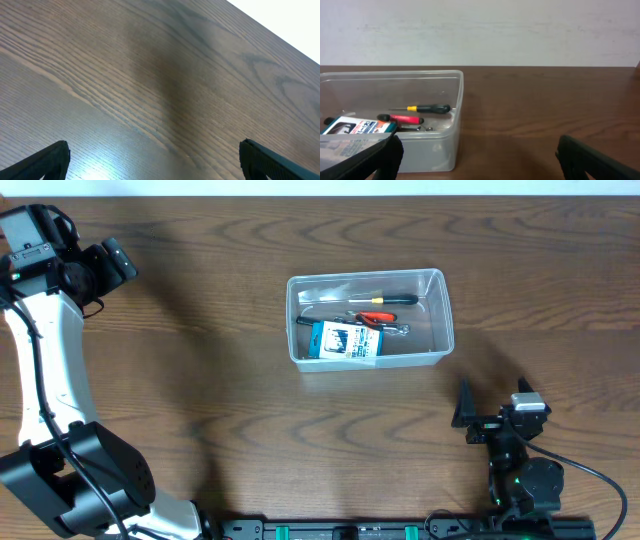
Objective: Pack container
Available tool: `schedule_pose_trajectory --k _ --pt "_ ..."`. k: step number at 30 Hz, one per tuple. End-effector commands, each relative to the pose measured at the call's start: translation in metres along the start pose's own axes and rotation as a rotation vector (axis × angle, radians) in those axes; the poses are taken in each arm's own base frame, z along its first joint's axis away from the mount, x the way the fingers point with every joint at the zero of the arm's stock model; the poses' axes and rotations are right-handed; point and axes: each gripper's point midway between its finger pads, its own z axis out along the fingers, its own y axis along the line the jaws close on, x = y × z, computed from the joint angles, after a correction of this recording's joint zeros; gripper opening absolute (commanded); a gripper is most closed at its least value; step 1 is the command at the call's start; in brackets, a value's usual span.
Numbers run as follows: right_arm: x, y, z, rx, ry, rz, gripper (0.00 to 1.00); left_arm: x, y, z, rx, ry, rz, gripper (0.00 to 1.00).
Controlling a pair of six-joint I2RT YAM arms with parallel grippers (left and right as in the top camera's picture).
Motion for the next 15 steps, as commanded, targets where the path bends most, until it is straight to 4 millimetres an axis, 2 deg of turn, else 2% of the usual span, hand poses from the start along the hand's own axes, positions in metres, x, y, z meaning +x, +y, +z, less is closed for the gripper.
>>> schedule_pose_trajectory --k 1,13,15 --pt "-0.0001 -0.0015 -0.0002 0.004 -0.007 -0.017 0.99 -0.0062 0.0002 -0.0061 -0.005 -0.02 0.006 0.98" --pt "-0.0001 -0.0015 -0.0002 0.004 -0.007 -0.017 0.99 -0.006 -0.0012 -0.0063 -0.003 -0.02 0.009 0.98" --pt "-0.0001 -0.0015 -0.0002 0.004 -0.007 -0.017 0.99 -0.0087 -0.0025 -0.0127 0.0 -0.036 0.01 0.98"
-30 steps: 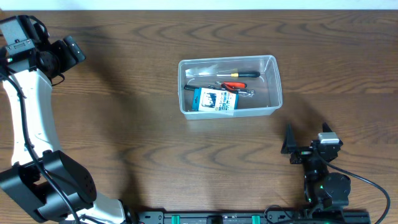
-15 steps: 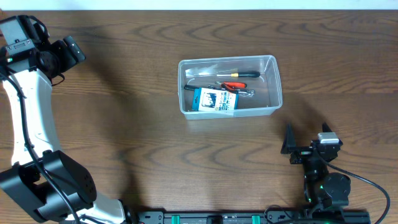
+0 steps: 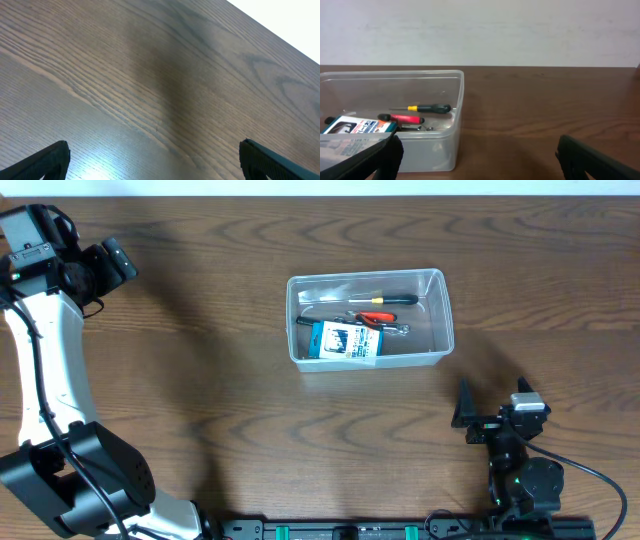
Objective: Pack container
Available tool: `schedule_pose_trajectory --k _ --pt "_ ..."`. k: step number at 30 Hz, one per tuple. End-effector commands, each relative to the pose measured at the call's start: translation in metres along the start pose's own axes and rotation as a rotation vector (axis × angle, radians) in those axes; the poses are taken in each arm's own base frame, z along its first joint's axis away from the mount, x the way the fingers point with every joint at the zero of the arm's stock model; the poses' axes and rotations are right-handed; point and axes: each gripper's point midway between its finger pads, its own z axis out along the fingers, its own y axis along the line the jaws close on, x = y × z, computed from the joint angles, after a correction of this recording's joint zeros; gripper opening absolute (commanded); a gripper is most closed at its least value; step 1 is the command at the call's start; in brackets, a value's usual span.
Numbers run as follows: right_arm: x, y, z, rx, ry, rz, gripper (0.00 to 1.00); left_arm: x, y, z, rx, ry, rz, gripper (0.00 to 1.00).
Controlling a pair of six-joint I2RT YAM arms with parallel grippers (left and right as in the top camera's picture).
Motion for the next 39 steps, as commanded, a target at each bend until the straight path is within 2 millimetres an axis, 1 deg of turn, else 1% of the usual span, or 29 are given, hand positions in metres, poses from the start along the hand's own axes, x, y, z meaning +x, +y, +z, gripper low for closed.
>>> schedule_pose_trajectory --k 1,3,4,6,7,8,10,13,16,18,20,23,25,27,30,32,34,36,39 --pt "0.0 -0.002 0.0 0.007 -0.007 -0.015 0.99 -0.011 -0.004 -0.018 0.003 -0.049 0.011 0.98" --pt "0.0 -0.002 0.0 0.007 -0.007 -0.015 0.99 -0.018 -0.009 -0.038 0.017 -0.094 0.019 0.98" --pt "0.0 -0.002 0.0 0.007 -0.007 -0.015 0.99 -0.022 -0.013 -0.052 0.025 -0.125 0.024 0.98" --pt "0.0 -0.002 0.0 0.007 -0.007 -0.015 0.99 -0.03 -0.023 -0.092 0.053 -0.212 0.04 0.98" --pt "0.0 -0.002 0.0 0.007 -0.007 -0.015 0.99 -0.034 -0.029 -0.115 0.07 -0.262 0.05 0.98" --pt "0.0 -0.002 0.0 0.007 -0.007 -0.015 0.99 -0.035 -0.034 -0.132 0.084 -0.298 0.058 0.98" --pt "0.0 -0.002 0.0 0.007 -0.007 -0.015 0.99 -0.035 -0.05 -0.186 0.134 -0.409 0.087 0.98" --pt "0.0 -0.002 0.0 0.007 -0.007 -0.015 0.99 -0.022 -0.074 -0.256 0.223 -0.545 0.137 0.98" --pt "0.0 -0.002 0.0 0.007 -0.007 -0.015 0.99 -0.003 -0.091 -0.314 0.318 -0.652 0.182 0.98" --pt "0.0 -0.002 0.0 0.007 -0.007 -0.015 0.99 0.01 -0.095 -0.349 0.37 -0.721 0.2 0.98" --pt "0.0 -0.002 0.0 0.007 -0.007 -0.015 0.99 0.024 -0.096 -0.38 0.42 -0.78 0.215 0.98" --pt "0.0 -0.002 0.0 0.007 -0.007 -0.015 0.99 0.048 -0.09 -0.417 0.477 -0.844 0.229 0.98" --pt "0.0 -0.002 0.0 0.007 -0.007 -0.015 0.99 0.065 -0.082 -0.437 0.504 -0.88 0.234 0.98" --pt "0.0 -0.002 0.0 0.007 -0.007 -0.015 0.99 0.083 -0.072 -0.451 0.516 -0.896 0.235 0.98" --pt "0.0 -0.002 0.0 0.007 -0.007 -0.015 0.99 0.114 -0.055 -0.456 0.51 -0.874 0.237 0.98" --pt "0.0 -0.002 0.0 0.007 -0.007 -0.015 0.99 0.134 -0.044 -0.452 0.498 -0.842 0.239 0.98" --pt "0.0 -0.002 0.0 0.007 -0.007 -0.015 0.99 0.149 -0.033 -0.445 0.476 -0.819 0.234 0.98" --pt "0.0 -0.002 0.0 0.007 -0.007 -0.015 0.99 0.163 -0.027 -0.435 0.473 -0.796 0.238 0.98" --pt "0.0 -0.002 0.0 0.007 -0.007 -0.015 0.99 0.179 -0.022 -0.418 0.474 -0.773 0.243 0.98"
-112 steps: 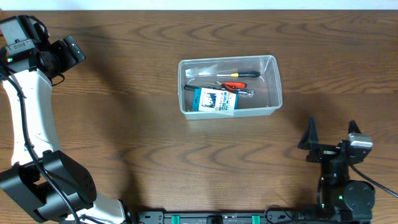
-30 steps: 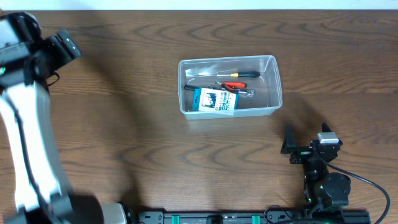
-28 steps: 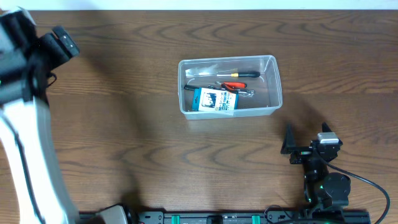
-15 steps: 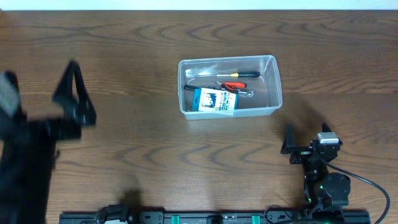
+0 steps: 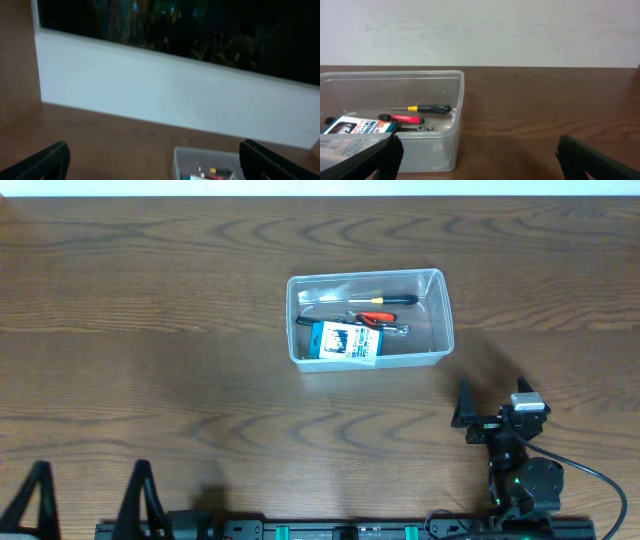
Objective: Pack container
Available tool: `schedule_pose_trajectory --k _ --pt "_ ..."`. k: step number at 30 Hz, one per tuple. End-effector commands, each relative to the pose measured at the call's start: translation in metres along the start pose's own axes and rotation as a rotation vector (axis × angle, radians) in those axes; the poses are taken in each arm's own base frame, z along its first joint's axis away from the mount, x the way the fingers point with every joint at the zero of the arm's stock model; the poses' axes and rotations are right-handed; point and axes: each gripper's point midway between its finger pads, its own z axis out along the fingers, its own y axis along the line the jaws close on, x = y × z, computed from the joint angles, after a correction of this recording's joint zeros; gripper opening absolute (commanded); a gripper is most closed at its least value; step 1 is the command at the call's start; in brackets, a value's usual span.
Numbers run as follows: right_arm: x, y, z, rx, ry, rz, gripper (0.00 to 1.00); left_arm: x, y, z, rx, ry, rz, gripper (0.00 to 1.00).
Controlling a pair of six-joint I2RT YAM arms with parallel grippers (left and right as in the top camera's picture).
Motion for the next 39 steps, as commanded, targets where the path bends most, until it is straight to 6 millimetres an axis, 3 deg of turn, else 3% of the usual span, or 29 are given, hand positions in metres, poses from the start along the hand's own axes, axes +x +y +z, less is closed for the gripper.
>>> schedule_pose_trajectory --k 1,5,13,20,25,33,39 --pt "0.0 -0.002 0.0 0.007 -0.005 -0.015 0.99 0.03 0.009 0.007 -0.016 0.05 0.002 0.98" --pt "0.0 -0.002 0.0 0.007 -0.005 -0.015 0.99 0.069 0.019 0.024 -0.024 0.084 0.0 0.98" --pt "0.0 -0.002 0.0 0.007 -0.005 -0.015 0.99 0.147 0.04 0.102 -0.013 0.067 -0.035 0.98" --pt "0.0 -0.002 0.0 0.008 -0.005 -0.015 0.99 0.202 0.056 0.146 -0.001 0.017 -0.118 0.98" --pt "0.0 -0.002 0.0 0.007 -0.005 -0.014 0.99 0.224 0.062 0.16 0.003 0.002 -0.157 0.98" --pt "0.0 -0.002 0.0 0.008 -0.005 -0.015 0.99 0.252 0.069 0.166 -0.014 0.053 -0.16 0.98" --pt "0.0 -0.002 0.0 0.007 -0.005 -0.014 0.99 0.26 0.07 0.166 -0.018 0.068 -0.16 0.98"
